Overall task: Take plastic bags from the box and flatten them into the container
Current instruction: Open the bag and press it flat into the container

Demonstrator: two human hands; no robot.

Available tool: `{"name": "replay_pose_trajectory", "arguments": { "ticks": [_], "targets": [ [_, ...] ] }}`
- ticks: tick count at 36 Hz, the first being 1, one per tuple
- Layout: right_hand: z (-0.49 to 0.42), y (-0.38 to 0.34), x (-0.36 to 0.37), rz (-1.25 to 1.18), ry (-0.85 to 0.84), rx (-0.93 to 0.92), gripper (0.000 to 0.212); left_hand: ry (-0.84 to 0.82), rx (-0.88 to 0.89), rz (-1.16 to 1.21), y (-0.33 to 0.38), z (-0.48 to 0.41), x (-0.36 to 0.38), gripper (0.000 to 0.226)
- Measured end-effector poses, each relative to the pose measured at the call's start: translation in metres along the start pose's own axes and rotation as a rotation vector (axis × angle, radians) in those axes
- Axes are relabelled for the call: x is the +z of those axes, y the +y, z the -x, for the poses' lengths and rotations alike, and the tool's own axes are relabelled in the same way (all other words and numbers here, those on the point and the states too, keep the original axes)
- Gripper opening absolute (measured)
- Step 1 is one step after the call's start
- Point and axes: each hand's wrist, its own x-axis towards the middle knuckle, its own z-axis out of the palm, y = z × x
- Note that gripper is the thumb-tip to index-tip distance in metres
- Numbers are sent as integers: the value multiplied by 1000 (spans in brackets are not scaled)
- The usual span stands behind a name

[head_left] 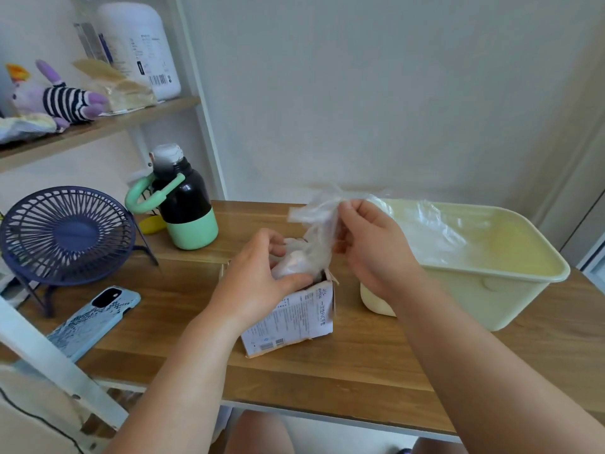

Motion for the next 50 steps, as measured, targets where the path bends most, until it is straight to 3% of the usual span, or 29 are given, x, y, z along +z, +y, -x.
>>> {"name": "replay_pose_trajectory", "arguments": {
  "ticks": [4, 7, 12, 14, 16, 19, 22, 24, 28, 33, 36, 40, 43, 44, 46, 50],
  "targets": [
    [-3, -14, -3, -302, 58, -2, 22, -13, 62, -155, 2, 2, -3, 52],
    [-5, -25, -12, -496, 30, -6, 24, -59, 85, -231, 8, 2, -8, 65],
    [-6, -43, -19, -650, -86, 26, 25, -59, 175, 78, 36, 2, -11, 87],
    [-3, -49, -21, -661, -123, 42, 27, -24, 213, 155, 45, -1, -6, 72],
    [0, -53, -25, -664, -138, 54, 27, 13, 261, 190, 52, -6, 0, 36],
    [2, -57, -36, -587, -119, 52, 24, 67, 274, 303, 62, -14, 2, 8],
    [5, -64, -52, -496, -113, 65, 20, 128, 302, 366, 73, -22, 2, 16],
    [9, -72, -68, -450, -116, 89, 31, 127, 308, 368, 86, -28, 2, 19],
    [15, -93, -99, -297, -91, 89, 62, 34, 329, 152, 111, -40, -1, 19],
    [11, -105, -115, 175, -5, 154, 44, -52, 345, -187, 132, -56, 0, 21],
    [11, -103, -121, 332, 90, 146, 12, 47, 342, -302, 140, -71, 8, 24],
    [9, -102, -128, 72, 179, 192, 18, 396, 334, -466, 150, -81, 25, 32],
    [1, -102, -135, -89, 280, 152, 22, 609, 561, -346, 152, -73, 39, 36],
    [-2, -101, -137, -182, 302, 144, 22, 588, 668, -318, 153, -71, 45, 33],
    [-6, -98, -140, -411, 323, 155, 19, 376, 739, -264, 153, -66, 54, 40],
    [-16, -85, -151, -482, 349, 196, 16, -52, 551, -359, 144, -72, 72, 54]
  ]
}}
